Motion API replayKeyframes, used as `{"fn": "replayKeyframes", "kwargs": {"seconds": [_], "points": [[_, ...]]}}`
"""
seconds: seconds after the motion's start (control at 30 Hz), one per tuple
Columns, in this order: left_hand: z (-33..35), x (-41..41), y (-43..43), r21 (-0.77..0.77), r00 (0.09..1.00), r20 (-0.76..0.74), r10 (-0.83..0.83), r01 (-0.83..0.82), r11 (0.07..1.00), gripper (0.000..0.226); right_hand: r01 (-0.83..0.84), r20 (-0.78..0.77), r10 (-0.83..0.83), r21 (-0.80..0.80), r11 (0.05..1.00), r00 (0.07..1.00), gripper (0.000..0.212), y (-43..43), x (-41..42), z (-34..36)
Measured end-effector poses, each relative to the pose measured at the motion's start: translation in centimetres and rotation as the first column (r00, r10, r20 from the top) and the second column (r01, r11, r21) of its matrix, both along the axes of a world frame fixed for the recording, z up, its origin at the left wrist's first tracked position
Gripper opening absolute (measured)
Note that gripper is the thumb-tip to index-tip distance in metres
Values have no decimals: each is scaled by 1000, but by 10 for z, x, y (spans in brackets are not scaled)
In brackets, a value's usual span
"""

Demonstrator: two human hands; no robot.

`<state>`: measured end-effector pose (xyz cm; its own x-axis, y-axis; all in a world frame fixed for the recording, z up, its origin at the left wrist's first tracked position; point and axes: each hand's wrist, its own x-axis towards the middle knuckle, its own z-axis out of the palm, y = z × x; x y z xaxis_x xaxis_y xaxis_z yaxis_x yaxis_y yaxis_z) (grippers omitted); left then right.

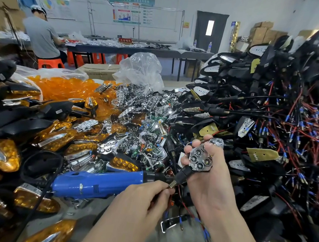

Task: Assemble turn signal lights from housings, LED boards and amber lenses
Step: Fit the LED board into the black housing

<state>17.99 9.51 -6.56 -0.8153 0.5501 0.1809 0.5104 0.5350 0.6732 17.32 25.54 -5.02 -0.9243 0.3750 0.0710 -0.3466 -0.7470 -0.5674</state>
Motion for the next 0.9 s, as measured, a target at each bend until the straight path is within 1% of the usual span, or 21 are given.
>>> {"fn": "replayKeyframes", "kwargs": {"seconds": [0.07,0.17,0.3,0.57,0.9], "points": [[0,0,0,12,1000,-2,-3,3,1000,28,-11,-4,11,1,1000,1000,22,0,0,0],[0,1,0,41,1000,11,0,0,999,24,-18,-10,18,-11,1000,1000,21,0,0,-1],[1,1,1,73,999,36,2,-5,997,15,-40,-27,39,-38,998,999,14,-1,0,1],[5,2,2,93,997,73,-11,4,996,21,-36,-20,35,-54,998,999,14,0,0,-1],[9,5,2,158,968,236,-85,48,986,23,-73,-90,62,-121,990,994,14,3,3,-2]]}}
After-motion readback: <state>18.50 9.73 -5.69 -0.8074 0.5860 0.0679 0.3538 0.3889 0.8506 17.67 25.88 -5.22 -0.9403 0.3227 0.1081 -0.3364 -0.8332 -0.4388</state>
